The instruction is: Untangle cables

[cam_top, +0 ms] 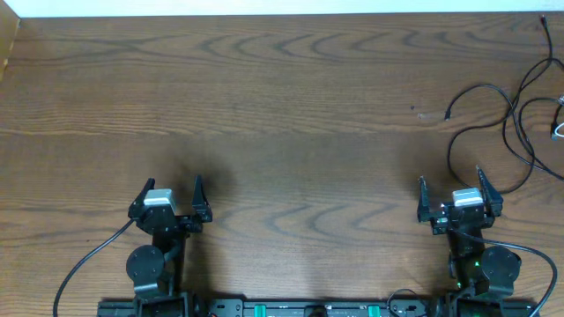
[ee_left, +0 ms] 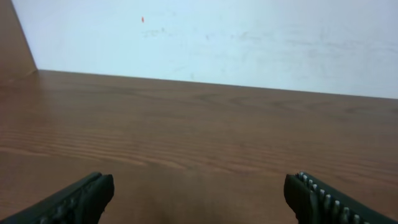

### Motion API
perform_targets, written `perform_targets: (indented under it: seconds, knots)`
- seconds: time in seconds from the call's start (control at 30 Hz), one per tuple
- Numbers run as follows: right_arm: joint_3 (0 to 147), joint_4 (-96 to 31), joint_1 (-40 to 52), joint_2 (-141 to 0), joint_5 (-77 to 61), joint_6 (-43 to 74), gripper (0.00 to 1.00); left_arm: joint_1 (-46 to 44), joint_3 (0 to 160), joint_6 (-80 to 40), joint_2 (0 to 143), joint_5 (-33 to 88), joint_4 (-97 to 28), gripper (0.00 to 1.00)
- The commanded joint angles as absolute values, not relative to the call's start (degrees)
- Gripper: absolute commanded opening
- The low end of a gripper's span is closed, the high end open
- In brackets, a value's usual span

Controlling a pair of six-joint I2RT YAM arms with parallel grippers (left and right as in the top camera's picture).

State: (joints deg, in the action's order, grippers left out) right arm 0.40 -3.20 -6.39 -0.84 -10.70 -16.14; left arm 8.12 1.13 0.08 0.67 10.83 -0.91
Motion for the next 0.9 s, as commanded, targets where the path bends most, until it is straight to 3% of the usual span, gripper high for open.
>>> perform_targets:
  seconds: [0.0,0.87]
  knots:
    - [0.3,-3.5,-5.9,-0.5,-10.7,-16.8,0.99,7.9,0.2,0.8,0.1,10.7,-3.2,0.93]
    - [0.3,-3.5,-5.9,-0.5,-10.7,-16.8,0.99,7.9,0.2,0.8,0.7,10.7,-3.1,0.93]
